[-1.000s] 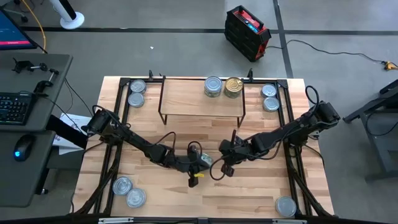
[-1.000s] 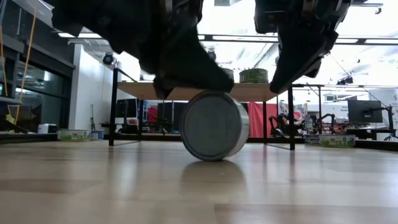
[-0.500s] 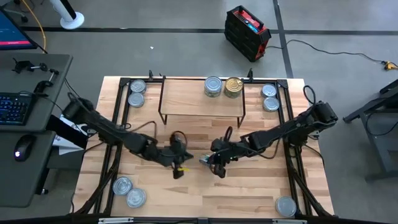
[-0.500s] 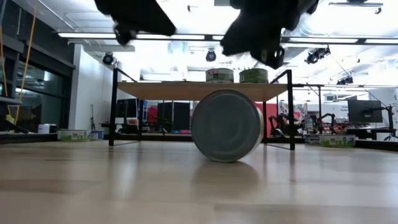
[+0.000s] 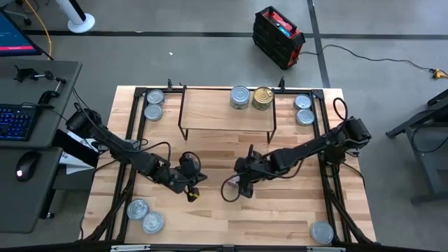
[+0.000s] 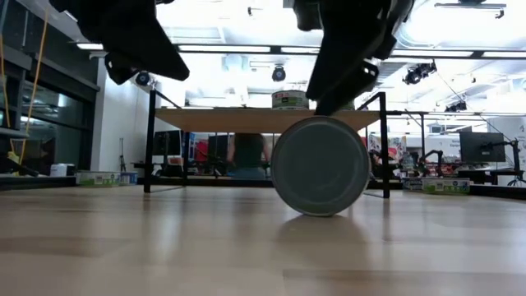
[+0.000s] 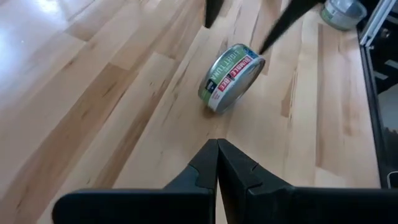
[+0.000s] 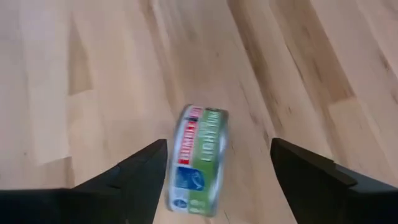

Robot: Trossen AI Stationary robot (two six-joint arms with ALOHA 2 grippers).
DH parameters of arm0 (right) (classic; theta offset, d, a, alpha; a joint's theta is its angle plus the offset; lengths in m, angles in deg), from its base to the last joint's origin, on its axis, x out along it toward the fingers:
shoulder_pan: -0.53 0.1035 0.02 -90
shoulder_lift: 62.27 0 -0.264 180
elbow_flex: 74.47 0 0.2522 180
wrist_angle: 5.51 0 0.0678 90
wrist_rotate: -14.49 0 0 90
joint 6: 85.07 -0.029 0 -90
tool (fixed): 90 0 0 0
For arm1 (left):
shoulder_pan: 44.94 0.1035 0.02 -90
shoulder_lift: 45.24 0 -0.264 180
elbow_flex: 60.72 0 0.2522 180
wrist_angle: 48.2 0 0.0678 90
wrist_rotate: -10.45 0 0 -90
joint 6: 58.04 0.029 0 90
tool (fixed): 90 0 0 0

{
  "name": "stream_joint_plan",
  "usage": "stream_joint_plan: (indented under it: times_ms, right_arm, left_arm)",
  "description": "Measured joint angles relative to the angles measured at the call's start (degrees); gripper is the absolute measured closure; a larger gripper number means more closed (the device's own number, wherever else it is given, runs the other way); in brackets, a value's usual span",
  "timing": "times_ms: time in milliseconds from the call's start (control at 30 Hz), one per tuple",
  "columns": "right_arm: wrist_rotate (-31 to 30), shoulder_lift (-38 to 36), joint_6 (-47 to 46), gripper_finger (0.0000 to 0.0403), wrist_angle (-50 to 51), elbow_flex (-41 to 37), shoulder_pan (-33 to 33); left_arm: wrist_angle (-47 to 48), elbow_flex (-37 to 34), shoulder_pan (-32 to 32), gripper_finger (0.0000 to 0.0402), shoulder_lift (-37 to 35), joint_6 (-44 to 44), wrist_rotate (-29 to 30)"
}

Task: Stack canned seafood by type on shelf
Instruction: Put the light green tuna can on the shelf

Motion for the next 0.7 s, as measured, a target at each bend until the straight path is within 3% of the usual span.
stream_joint_plan:
  times_ms: [233, 567, 700]
  right_arm:
    - [4.1, 0.5, -5.3, 0.0125, -1.8, -1.8, 1.3]
    - [2.0, 7.4, -5.4, 0.0127, -4.8, -1.9, 2.2]
    - [2.4, 8.4, -8.7, 0.016, -4.6, -2.0, 2.2]
  left_arm:
    - [0.3, -0.2, -0.3, 0.0401, 0.0, 0.9, 0.0]
    - [0.5, -0.1, -0.2, 0.0401, 0.0, 2.0, 0.0]
    - [0.4, -0.1, -0.3, 0.0401, 0.0, 2.0, 0.0]
